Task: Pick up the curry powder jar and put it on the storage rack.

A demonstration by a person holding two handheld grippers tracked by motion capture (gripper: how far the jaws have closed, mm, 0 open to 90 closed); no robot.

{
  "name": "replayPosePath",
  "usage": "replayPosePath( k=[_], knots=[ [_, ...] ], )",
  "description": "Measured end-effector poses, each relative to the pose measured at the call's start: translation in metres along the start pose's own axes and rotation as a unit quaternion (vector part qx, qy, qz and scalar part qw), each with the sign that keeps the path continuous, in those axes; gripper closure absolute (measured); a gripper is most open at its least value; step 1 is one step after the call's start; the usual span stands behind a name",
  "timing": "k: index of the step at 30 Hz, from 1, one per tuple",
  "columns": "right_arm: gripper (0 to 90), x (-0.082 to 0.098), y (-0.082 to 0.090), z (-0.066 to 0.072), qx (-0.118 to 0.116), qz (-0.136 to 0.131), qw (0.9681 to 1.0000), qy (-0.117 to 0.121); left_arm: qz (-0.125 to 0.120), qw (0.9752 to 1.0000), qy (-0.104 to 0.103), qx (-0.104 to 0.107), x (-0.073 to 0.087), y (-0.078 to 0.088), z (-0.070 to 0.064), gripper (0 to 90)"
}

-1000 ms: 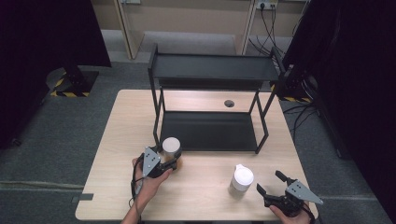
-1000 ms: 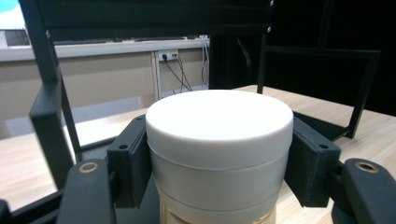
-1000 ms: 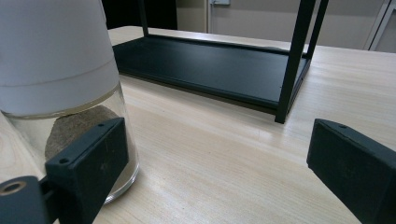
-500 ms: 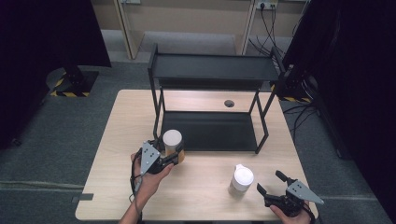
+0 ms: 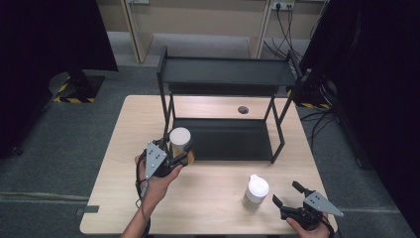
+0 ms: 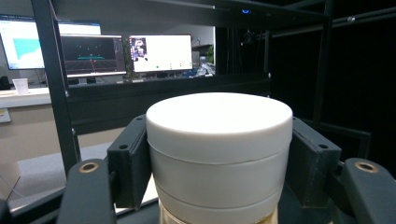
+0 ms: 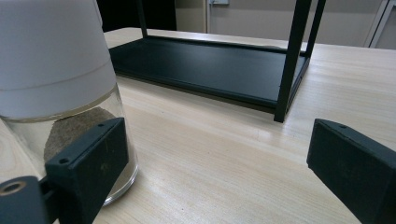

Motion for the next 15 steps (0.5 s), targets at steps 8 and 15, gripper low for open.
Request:
replayPosePath(
  k=[8, 15],
  knots=[
    [5.8, 0.000, 0.000, 0.000, 0.001, 0.000, 1.0000, -0.002, -0.013, 0.9999, -0.003, -0.005, -0.009, -0.007, 0.000, 33.4],
    [5.9, 0.001, 0.001, 0.000, 0.001, -0.002, 1.0000, -0.003, -0.024, 0.9996, -0.009, -0.008, -0.020, -0.015, 0.001, 33.4]
  ],
)
Point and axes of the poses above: each handheld gripper's, and its own axes: y roughly backward along the jaws, x roughly out of its underside, z roughly to its left, the point moved 1 cm from there along -y, roughly forward along the jaws, and after that the axes turned 10 degrees about -z, right-handed, at the moved point
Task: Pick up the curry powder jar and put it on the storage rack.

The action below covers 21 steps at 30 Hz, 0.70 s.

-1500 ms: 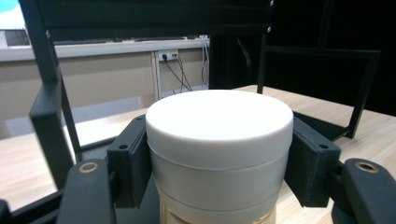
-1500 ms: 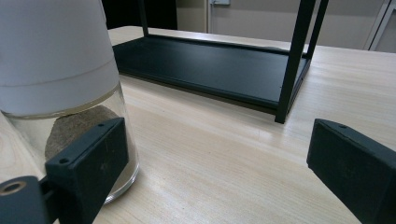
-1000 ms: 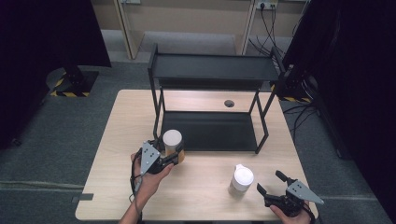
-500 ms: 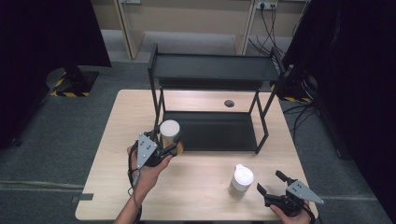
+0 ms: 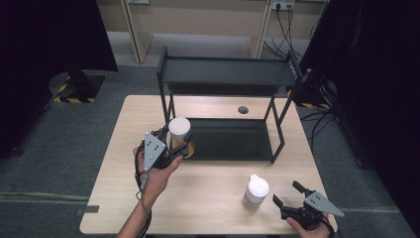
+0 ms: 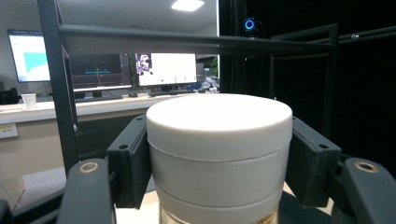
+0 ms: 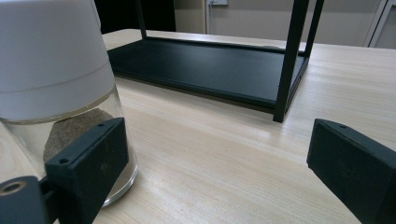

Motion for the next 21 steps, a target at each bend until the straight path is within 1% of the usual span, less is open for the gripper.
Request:
replayPosePath(
  k=[7, 15, 21],
  knots=[
    [5.9, 0.000, 0.000, 0.000, -0.001, 0.000, 1.0000, 0.000, -0.008, 0.9999, -0.005, -0.003, -0.008, -0.005, 0.001, 33.4],
    [5.9, 0.000, 0.000, 0.000, -0.001, 0.000, 1.0000, 0.000, -0.016, 0.9998, -0.005, -0.010, -0.017, -0.011, 0.003, 33.4],
    [5.9, 0.000, 0.000, -0.001, -0.001, 0.001, 1.0000, -0.003, -0.021, 0.9996, -0.011, -0.014, -0.027, -0.018, 0.005, 33.4]
  ],
)
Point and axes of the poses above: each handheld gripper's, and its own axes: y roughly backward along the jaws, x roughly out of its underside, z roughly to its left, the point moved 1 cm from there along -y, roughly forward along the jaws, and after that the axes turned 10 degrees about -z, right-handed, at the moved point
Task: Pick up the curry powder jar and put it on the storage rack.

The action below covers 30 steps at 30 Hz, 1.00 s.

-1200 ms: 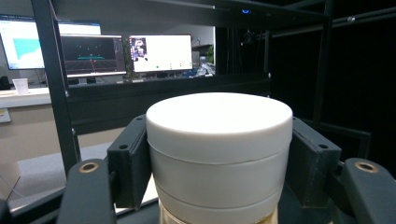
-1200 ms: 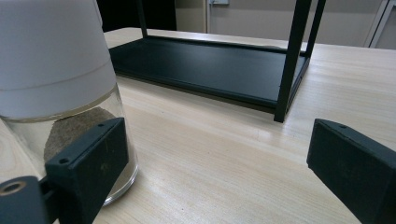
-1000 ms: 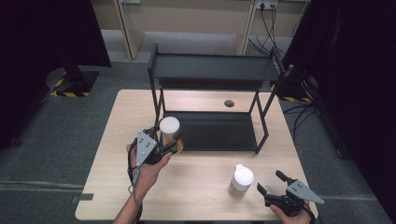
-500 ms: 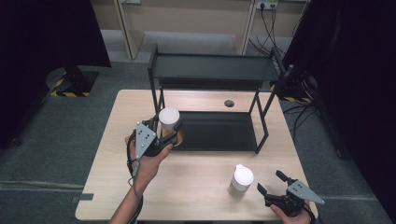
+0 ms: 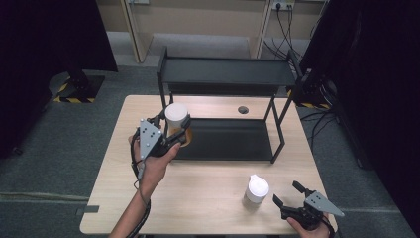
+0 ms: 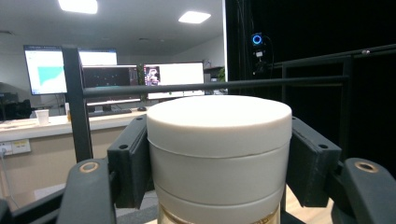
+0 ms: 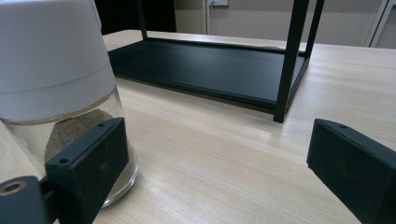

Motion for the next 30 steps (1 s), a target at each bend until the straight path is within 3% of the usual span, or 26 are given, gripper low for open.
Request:
replayPosePath(
  k=[30],
  knots=[
    [5.9, 0.001, 0.000, -0.001, 0.001, -0.004, 1.0000, -0.002, -0.011, 0.9997, -0.016, -0.013, -0.028, -0.030, 0.007, 33.5]
  ],
)
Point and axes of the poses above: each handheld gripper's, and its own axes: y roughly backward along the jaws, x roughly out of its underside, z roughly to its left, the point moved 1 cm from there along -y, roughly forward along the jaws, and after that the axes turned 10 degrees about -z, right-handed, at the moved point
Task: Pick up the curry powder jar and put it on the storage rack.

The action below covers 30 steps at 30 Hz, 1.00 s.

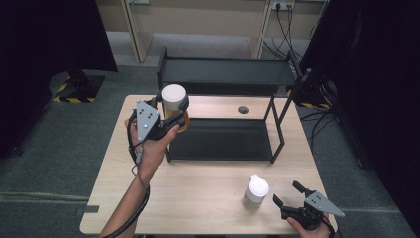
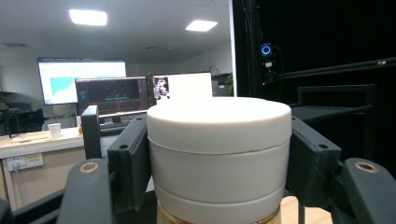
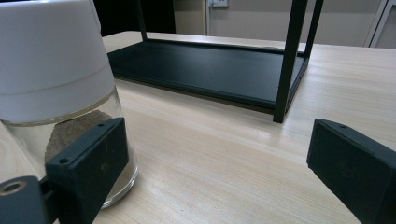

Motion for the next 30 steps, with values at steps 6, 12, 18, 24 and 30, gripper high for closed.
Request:
replayPosePath(
  k=[6, 12, 18, 24, 30],
  knots=[
    [5.9, 0.000, 0.000, 0.000, 0.001, 0.001, 1.0000, 0.000, -0.002, 1.0000, 0.003, -0.004, -0.003, -0.007, 0.001, 33.5],
    [5.9, 0.000, 0.000, 0.000, 0.001, 0.001, 1.0000, -0.001, -0.006, 1.0000, 0.002, -0.004, -0.008, -0.013, 0.001, 33.5],
    [5.9, 0.000, 0.000, 0.000, 0.000, 0.000, 1.0000, -0.002, -0.009, 0.9999, -0.001, -0.007, -0.013, -0.019, 0.002, 33.5],
    [5.9, 0.000, 0.000, 0.000, 0.000, 0.001, 1.0000, -0.001, -0.009, 0.9999, -0.002, -0.006, -0.017, -0.023, 0.001, 33.5],
    [5.9, 0.000, 0.000, 0.000, -0.001, 0.001, 1.0000, -0.001, -0.009, 0.9999, -0.002, -0.007, -0.023, -0.028, 0.002, 33.5]
  ],
)
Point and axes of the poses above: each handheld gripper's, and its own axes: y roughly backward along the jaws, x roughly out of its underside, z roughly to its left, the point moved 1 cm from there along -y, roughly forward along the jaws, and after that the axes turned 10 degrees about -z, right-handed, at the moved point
